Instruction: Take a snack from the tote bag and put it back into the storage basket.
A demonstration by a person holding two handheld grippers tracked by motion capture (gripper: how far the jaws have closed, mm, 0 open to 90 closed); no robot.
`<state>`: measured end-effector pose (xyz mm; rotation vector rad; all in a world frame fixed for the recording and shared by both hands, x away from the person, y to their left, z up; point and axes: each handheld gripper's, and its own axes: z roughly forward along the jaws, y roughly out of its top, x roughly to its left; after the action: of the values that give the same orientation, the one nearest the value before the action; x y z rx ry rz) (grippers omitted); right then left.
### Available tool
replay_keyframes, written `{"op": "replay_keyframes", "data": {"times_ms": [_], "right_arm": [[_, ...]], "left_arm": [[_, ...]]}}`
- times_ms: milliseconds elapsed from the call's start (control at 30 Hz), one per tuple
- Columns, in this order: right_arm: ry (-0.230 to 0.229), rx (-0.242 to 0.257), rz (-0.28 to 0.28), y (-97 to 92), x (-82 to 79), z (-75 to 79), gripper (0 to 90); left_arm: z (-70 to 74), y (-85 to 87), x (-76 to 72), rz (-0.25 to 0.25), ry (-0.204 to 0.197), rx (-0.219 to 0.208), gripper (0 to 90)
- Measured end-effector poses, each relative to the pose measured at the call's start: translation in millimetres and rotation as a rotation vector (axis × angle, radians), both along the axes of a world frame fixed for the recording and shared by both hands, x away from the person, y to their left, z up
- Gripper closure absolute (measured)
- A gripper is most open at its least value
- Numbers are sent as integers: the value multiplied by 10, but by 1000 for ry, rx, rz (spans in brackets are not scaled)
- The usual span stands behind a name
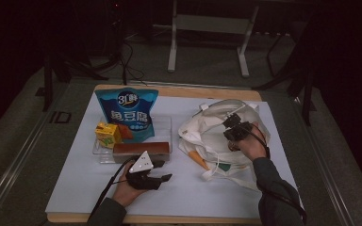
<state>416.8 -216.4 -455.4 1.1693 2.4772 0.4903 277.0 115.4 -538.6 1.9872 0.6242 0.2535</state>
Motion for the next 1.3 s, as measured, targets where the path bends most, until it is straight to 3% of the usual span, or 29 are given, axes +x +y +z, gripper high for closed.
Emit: {"op": "replay_keyframes", "data": {"times_ms": [167,333,500,867,1067,1300], "right_arm": [[-25,37,1,-60,-34,113,679],[-53,75,-35,-154,-36,216,517],[-48,82,-64,-223,-28,245,420],[-28,87,-125,-374,-44,188,371],[-14,104,-155,-459,-53,145,275],[15,125,-180,-504,-49,87,227]], "left_arm": [[0,-2,0,0,-1,2,409],[0,-2,0,1,1,2,409],[0,-2,0,1,-1,3,409],[0,-3,0,0,-1,3,409],[-1,-3,0,0,-1,3,408],[-1,-3,0,0,0,3,407]]}}
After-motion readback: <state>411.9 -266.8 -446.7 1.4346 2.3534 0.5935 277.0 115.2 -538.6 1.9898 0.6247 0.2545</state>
